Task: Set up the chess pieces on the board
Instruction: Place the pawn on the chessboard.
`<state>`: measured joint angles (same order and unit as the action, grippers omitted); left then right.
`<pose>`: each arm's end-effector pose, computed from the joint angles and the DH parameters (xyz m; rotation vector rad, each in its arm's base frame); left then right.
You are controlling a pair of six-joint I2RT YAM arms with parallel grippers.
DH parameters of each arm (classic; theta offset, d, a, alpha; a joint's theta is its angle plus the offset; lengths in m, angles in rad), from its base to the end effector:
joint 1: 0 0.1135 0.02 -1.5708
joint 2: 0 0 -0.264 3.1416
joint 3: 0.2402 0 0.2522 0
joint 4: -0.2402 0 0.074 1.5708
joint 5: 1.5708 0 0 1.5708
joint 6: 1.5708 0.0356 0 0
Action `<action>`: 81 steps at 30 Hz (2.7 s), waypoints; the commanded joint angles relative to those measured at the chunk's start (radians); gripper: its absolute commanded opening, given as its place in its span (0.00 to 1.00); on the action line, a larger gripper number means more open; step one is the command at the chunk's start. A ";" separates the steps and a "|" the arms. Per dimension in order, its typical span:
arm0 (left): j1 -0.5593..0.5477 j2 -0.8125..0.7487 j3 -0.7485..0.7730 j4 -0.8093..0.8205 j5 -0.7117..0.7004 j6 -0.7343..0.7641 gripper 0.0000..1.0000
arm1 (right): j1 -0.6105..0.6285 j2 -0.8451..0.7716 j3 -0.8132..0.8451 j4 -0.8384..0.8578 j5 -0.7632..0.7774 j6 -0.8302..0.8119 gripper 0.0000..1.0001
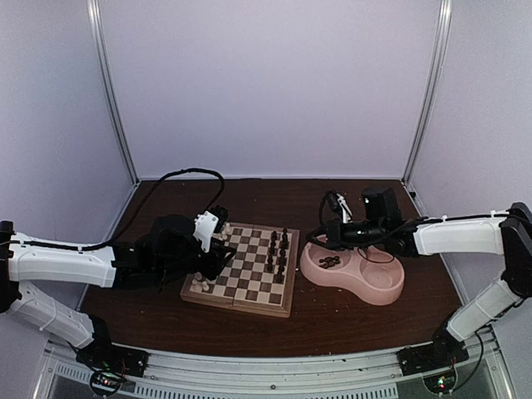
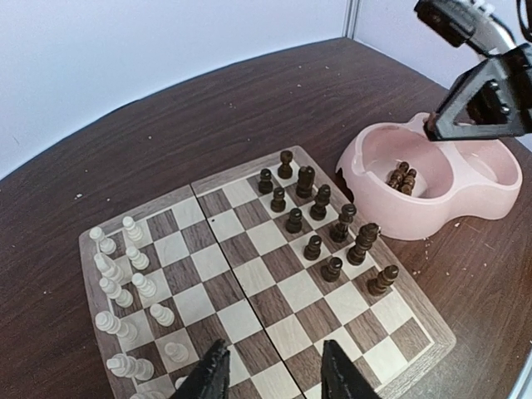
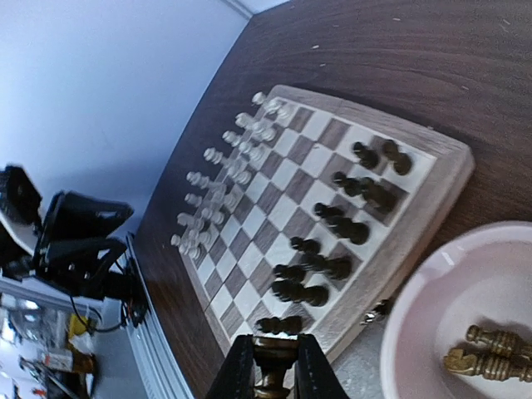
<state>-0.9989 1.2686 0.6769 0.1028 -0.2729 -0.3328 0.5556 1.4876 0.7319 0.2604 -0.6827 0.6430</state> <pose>0.1563 -0.2250 0.2278 0.5174 2.0200 -0.5468 0.2489 0.1810 0.2040 -0.3728 2.2376 1.3975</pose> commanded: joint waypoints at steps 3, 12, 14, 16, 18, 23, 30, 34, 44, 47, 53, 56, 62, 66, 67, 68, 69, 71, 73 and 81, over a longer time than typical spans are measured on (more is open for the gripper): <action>0.053 -0.050 0.003 0.014 0.003 -0.039 0.39 | 0.173 -0.073 0.166 -0.337 0.130 -0.275 0.06; 0.117 -0.145 -0.063 0.028 -0.046 -0.089 0.36 | 0.375 0.104 0.517 -0.792 0.272 -0.363 0.10; 0.117 -0.164 -0.072 0.028 -0.066 -0.087 0.36 | 0.408 0.178 0.601 -0.869 0.289 -0.358 0.10; 0.117 -0.183 -0.080 0.032 -0.082 -0.073 0.36 | 0.439 0.255 0.688 -0.942 0.314 -0.350 0.10; 0.117 -0.199 -0.093 0.044 -0.084 -0.055 0.36 | 0.467 0.336 0.794 -1.014 0.359 -0.350 0.10; 0.117 -0.197 -0.096 0.052 -0.079 -0.037 0.36 | 0.506 0.532 0.988 -1.151 0.403 -0.354 0.08; 0.117 -0.212 -0.111 0.065 -0.069 -0.040 0.36 | 0.511 0.702 1.184 -1.282 0.431 -0.365 0.08; 0.117 -0.213 -0.108 0.060 -0.069 -0.043 0.36 | 0.510 0.739 1.230 -1.303 0.440 -0.365 0.11; 0.117 -0.285 -0.140 0.055 -0.126 -0.059 0.36 | 0.510 0.786 1.252 -1.310 0.452 -0.378 0.18; 0.117 -0.293 -0.143 0.055 -0.134 -0.057 0.36 | 0.510 0.802 1.259 -1.312 0.447 -0.380 0.18; 0.117 -0.309 -0.148 0.049 -0.160 -0.068 0.38 | 0.511 0.812 1.273 -1.313 0.449 -0.382 0.26; 0.117 -0.323 -0.156 0.053 -0.164 -0.069 0.38 | 0.511 0.815 1.277 -1.314 0.447 -0.385 0.28; 0.117 -0.328 -0.156 0.054 -0.155 -0.065 0.38 | 0.510 0.815 1.286 -1.316 0.450 -0.387 0.33; 0.117 -0.328 -0.154 0.051 -0.150 -0.063 0.39 | 0.510 0.809 1.295 -1.323 0.449 -0.390 0.33; 0.117 -0.330 -0.154 0.051 -0.147 -0.061 0.39 | 0.510 0.799 1.293 -1.319 0.445 -0.392 0.35; 0.118 -0.331 -0.154 0.051 -0.142 -0.060 0.39 | 0.511 0.783 1.285 -1.307 0.441 -0.393 0.38; 0.117 -0.332 -0.154 0.051 -0.132 -0.057 0.40 | 0.512 0.761 1.273 -1.293 0.437 -0.395 0.42; 0.117 -0.330 -0.153 0.050 -0.109 -0.047 0.42 | 0.512 0.704 1.231 -1.251 0.437 -0.400 0.46; 0.117 -0.322 -0.150 0.049 -0.082 -0.040 0.43 | 0.512 0.636 1.180 -1.200 0.442 -0.403 0.46; 0.102 -0.152 -0.020 -0.038 0.141 -0.006 0.49 | 0.466 0.306 0.851 -0.913 0.579 -0.382 0.52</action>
<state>-0.8890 1.0264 0.5560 0.0937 -0.2768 -0.3691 1.0603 1.9617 1.7302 -0.8448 -0.2092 0.2428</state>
